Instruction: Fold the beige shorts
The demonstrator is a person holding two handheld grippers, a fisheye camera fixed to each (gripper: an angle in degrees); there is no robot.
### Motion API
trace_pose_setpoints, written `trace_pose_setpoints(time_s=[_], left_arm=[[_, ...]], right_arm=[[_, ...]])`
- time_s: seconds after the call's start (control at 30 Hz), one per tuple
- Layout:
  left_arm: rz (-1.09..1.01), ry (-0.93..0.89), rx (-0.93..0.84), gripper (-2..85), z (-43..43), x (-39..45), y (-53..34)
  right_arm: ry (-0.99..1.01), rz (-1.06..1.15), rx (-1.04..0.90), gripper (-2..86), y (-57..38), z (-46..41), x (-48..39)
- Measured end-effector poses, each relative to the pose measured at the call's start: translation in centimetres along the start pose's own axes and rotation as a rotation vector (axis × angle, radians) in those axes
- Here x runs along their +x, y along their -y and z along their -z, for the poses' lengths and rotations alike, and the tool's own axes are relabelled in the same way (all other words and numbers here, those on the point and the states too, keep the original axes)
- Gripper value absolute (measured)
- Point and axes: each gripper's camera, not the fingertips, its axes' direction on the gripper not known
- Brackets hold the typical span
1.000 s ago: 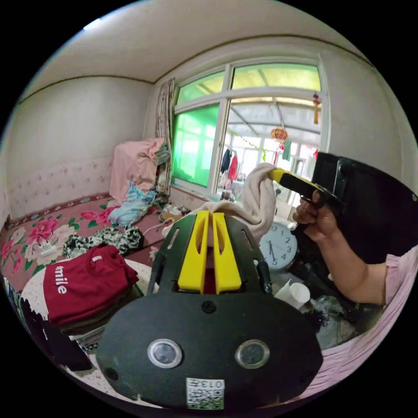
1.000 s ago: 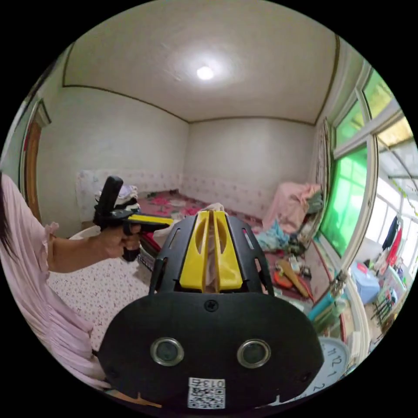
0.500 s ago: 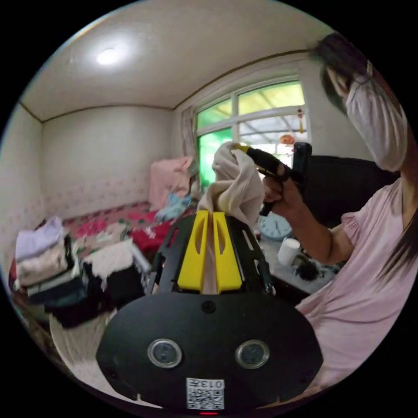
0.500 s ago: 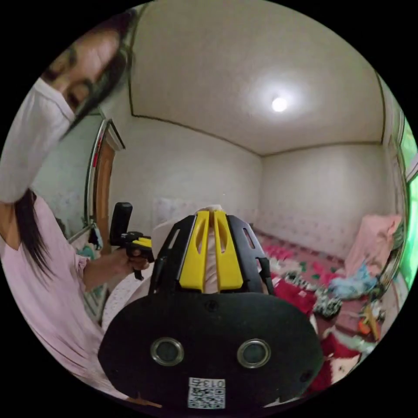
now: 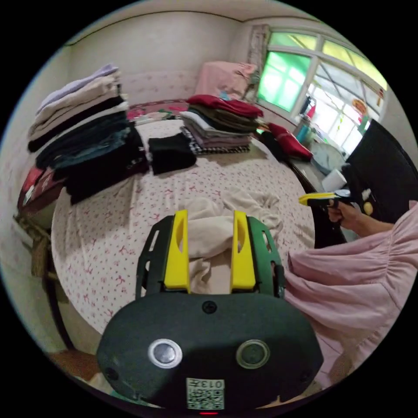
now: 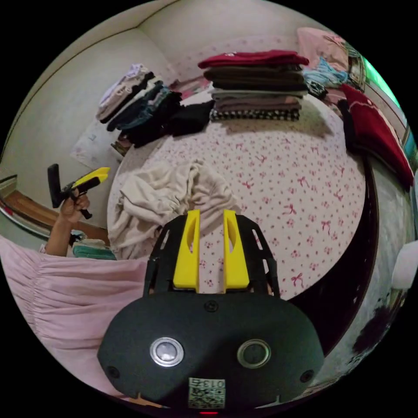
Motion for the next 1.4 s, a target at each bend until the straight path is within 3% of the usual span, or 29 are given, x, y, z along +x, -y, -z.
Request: trace_pose_setpoints(time_s=[0.1,0.27,0.43,0.53,0.7,0.87,1.1,1.17,1.23,1.33,1.4], left_arm=[[-0.187,-0.122,-0.111,17.2,-3.6,2.0,0.7],[-0.424,-0.098,-0.287,18.1,-8.8,4.7,-1.2],[-0.495,-0.011,-0.339,10.4,-9.8,4.6,-3.4],[-0.406,-0.074,-0.321,7.6,-8.7,2.6,-4.2],[-0.134,-0.412,-0.057,6.8,-0.9,-3.1,-6.0],[-0.209,-0.358,0.247,6.5,11.3,-2.5,-6.1],[-0.315,-0.237,0.808,6.4,30.5,-0.6,-9.5],[-0.306,-0.198,0.876,6.4,33.0,-0.4,-11.3],[-0.277,-0.16,0.887,6.4,34.3,-0.5,-13.1],[-0.174,-0.048,0.797,6.3,33.3,-1.5,-16.1],[-0.012,-0.024,0.599,6.1,29.8,-4.2,-18.3]], right_arm=[[-0.007,-0.078,-0.075,9.2,-0.8,-4.4,-0.9],[-0.039,-0.167,-0.186,8.7,0.2,-11.2,-3.5],[0.02,-0.213,-0.225,2.9,0.8,-13.4,-6.0],[0.024,-0.213,-0.206,1.9,0.3,-12.6,-7.4],[0.021,-0.19,0.039,1.4,-0.7,-5.6,-9.2],[0.166,-0.171,0.426,1.1,-0.1,6.4,-9.5],[0.164,0.263,1.018,1.2,-0.6,29.4,-19.1],[0.091,0.389,1.192,1.4,-2.8,35.5,-22.6],[0.016,0.442,1.218,1.5,-3.9,37.8,-24.9],[0.039,0.473,1.148,1.6,-4.7,36.7,-26.8],[0.073,0.471,1.022,1.7,-4.6,33.0,-27.5]])
